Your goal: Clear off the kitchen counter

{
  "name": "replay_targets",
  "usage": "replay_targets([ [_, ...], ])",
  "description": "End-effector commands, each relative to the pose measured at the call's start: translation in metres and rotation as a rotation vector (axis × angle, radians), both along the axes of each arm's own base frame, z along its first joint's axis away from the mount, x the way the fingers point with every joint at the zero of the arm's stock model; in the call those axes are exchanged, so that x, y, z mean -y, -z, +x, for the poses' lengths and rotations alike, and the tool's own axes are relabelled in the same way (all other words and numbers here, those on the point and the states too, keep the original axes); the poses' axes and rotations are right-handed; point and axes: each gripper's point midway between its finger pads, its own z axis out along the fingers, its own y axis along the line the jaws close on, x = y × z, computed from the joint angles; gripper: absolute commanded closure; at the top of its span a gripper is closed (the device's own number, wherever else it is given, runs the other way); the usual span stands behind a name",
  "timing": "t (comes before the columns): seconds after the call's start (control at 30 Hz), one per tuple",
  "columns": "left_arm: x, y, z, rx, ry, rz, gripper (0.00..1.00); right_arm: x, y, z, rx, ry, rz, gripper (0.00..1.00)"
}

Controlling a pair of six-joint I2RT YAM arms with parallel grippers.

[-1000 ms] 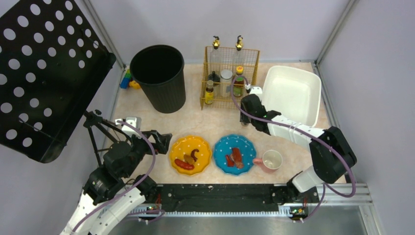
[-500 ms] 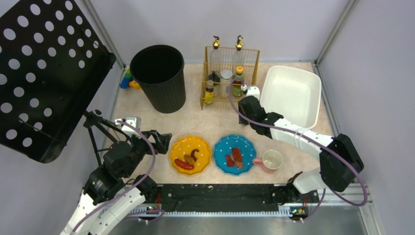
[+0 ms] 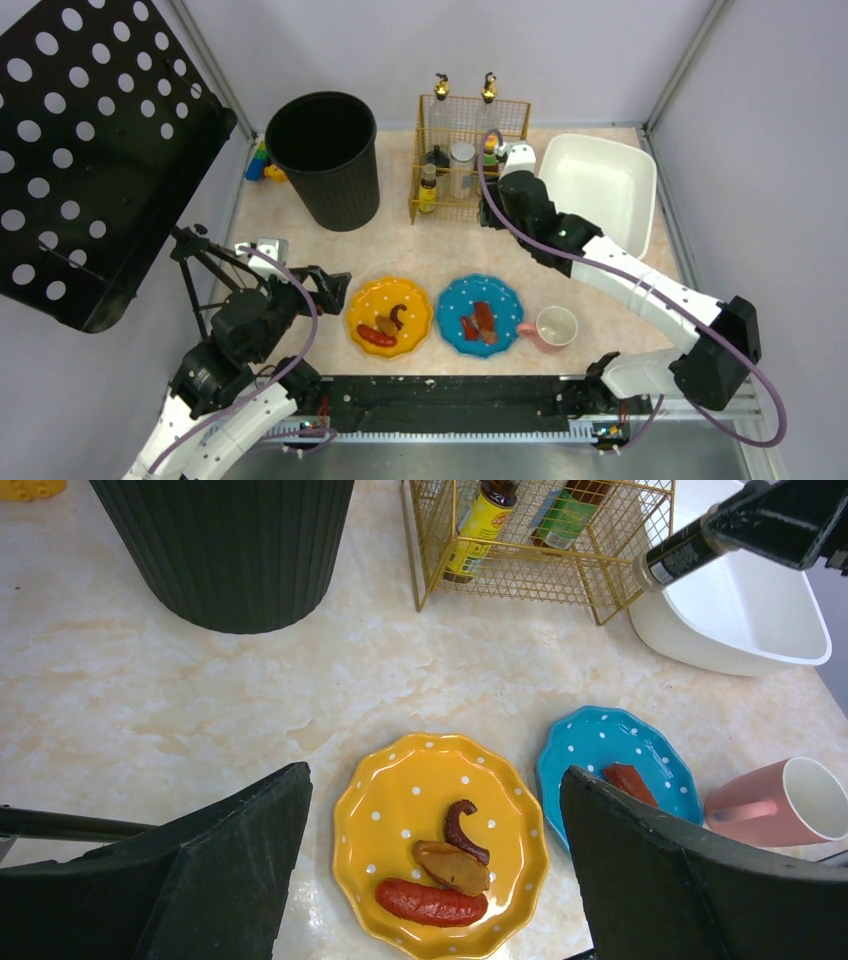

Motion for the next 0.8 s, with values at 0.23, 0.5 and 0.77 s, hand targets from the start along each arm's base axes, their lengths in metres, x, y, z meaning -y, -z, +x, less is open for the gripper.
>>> replay_targets([
  [0.23, -0.002, -0.012, 0.003, 0.047, -0.017, -0.027, 0.02, -0.033, -0.039, 0.058, 0.107, 0.031, 0.017, 0.91],
  [0.5, -0.002, -0.012, 0.003, 0.046, -0.016, -0.026, 0.02, -0.046, -0.023, 0.092, 0.089, 0.047, 0.009, 0.93],
  [0.77, -0.001, -0.012, 0.004, 0.043, -0.014, -0.022, 0.02, -0.054, 0.010, 0.115, 0.041, 0.055, -0.021, 0.92],
])
